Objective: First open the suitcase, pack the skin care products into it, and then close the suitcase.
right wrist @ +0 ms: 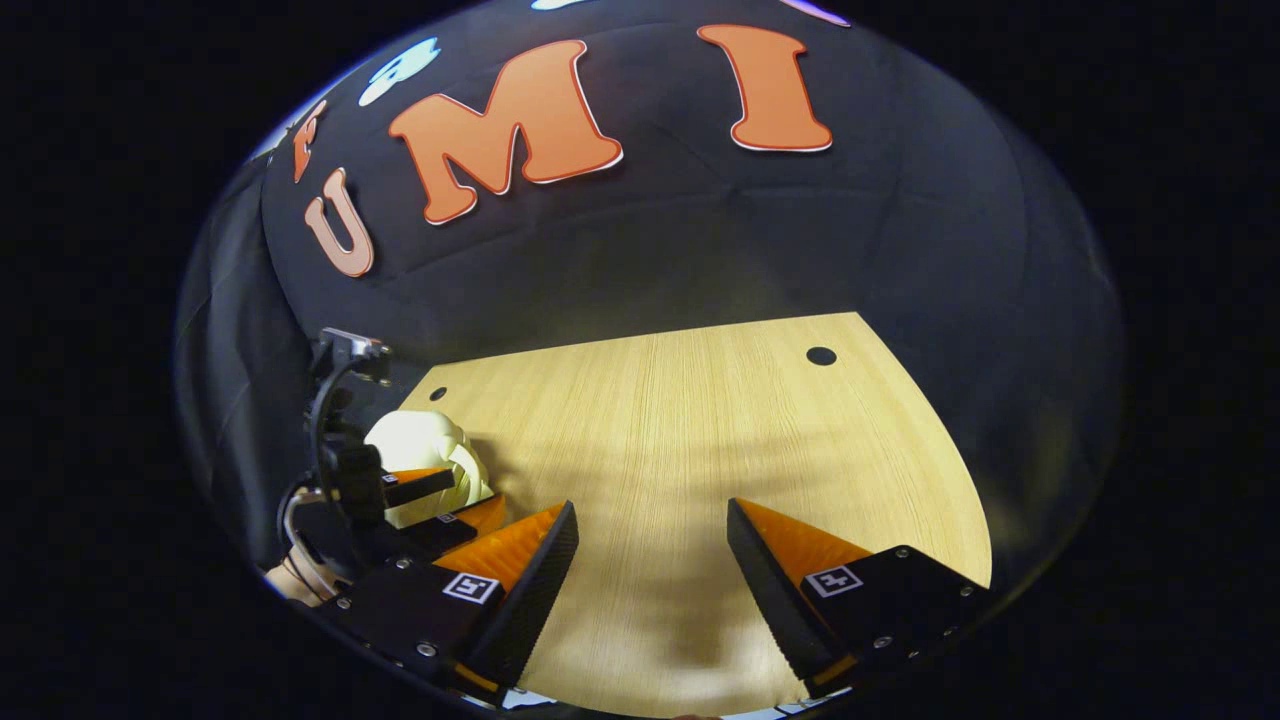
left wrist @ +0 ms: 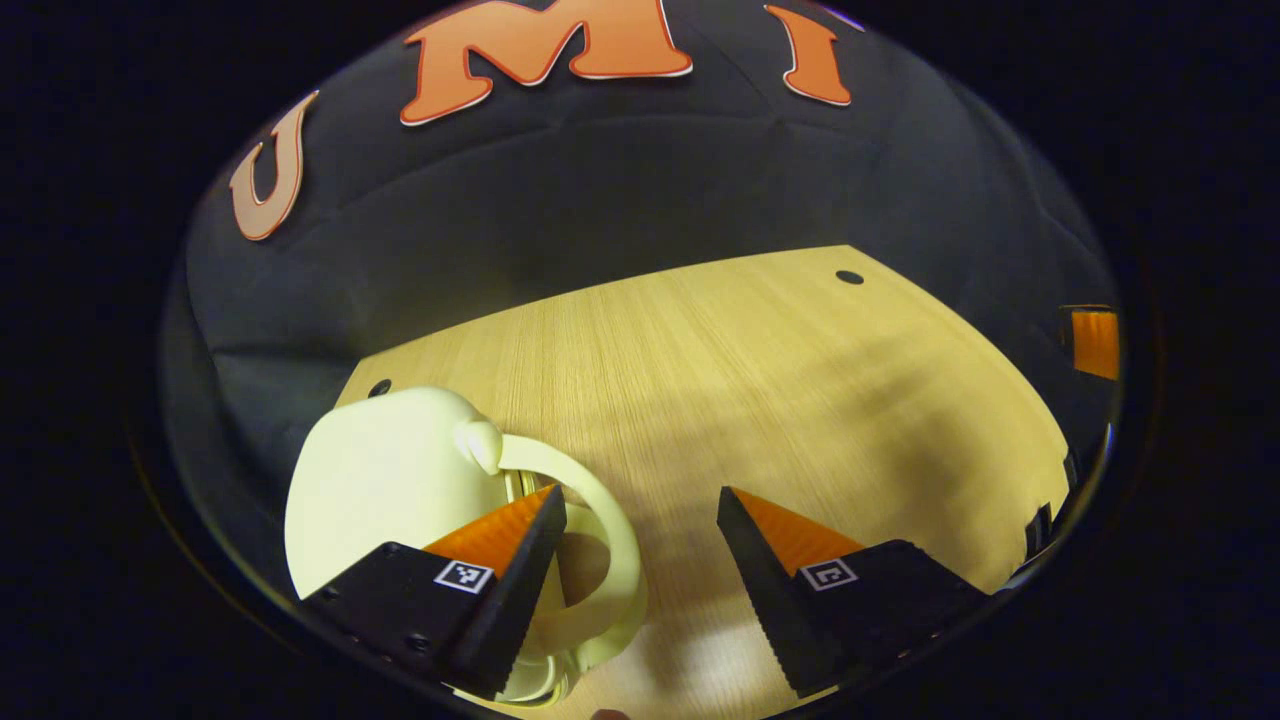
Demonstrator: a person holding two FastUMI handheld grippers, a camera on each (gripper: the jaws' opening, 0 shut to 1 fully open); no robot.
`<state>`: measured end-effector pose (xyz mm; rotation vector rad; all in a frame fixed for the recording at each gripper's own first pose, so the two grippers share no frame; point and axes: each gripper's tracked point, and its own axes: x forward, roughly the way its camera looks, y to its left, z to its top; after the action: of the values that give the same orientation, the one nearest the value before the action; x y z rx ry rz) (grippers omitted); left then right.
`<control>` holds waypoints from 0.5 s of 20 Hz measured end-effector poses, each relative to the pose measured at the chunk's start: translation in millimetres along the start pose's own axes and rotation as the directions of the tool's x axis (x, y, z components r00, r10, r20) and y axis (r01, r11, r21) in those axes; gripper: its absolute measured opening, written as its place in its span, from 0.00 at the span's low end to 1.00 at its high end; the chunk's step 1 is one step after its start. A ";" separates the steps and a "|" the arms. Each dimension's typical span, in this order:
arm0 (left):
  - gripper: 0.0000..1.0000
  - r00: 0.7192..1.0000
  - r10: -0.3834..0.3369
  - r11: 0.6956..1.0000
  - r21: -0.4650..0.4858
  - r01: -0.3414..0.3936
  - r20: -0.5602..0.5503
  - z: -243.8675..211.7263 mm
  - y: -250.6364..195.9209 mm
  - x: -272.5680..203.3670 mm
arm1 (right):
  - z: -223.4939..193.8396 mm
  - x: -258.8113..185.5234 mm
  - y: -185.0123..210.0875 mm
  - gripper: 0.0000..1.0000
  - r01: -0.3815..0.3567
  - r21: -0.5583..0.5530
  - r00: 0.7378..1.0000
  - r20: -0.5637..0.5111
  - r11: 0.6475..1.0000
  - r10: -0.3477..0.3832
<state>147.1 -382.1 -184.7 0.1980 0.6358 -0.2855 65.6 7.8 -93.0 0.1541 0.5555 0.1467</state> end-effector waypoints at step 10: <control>0.98 0.904 0.101 0.988 -0.145 -0.044 0.415 174.3 109.8 -226.3 | 88.0 -52.0 22.2 0.95 0.146 -0.030 0.945 0.299 0.989 -0.130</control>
<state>105.3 -279.9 100.7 0.0278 0.2138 -0.2032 66.8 10.8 11.5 0.0840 0.2609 0.0002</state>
